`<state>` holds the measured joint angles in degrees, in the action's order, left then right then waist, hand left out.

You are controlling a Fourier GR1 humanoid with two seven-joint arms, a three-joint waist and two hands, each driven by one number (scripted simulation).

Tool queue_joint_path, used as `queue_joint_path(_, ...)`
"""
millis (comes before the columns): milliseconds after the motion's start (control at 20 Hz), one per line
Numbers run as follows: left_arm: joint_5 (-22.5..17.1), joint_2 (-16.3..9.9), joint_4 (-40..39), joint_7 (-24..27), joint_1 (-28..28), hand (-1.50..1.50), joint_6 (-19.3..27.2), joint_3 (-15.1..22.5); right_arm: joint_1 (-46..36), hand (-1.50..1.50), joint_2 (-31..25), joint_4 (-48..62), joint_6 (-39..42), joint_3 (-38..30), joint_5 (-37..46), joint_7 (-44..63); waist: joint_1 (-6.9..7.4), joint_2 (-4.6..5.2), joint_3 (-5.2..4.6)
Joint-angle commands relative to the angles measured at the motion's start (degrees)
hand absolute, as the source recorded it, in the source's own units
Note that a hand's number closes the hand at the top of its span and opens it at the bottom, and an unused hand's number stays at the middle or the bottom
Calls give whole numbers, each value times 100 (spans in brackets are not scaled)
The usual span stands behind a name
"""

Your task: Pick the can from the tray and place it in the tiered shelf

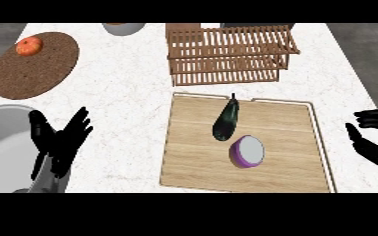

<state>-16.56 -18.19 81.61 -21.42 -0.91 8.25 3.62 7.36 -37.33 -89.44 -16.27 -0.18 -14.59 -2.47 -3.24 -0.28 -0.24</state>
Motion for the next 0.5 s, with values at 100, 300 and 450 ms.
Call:
queue_joint_path(100,6,0,-243,313,283,0,-291,-290,1400,-150,64,-746,577,-422,-301,-610,199,11,21)
queue_joint_path(300,129,60,-127,371,144,0,-441,-307,1973,-150,-297,-1872,1009,-226,-321,-253,198,-1,12)
queue_joint_path(450,355,303,-147,287,143,0,-269,-258,2459,-150,-620,-2762,1324,-371,-495,143,176,-3,10)
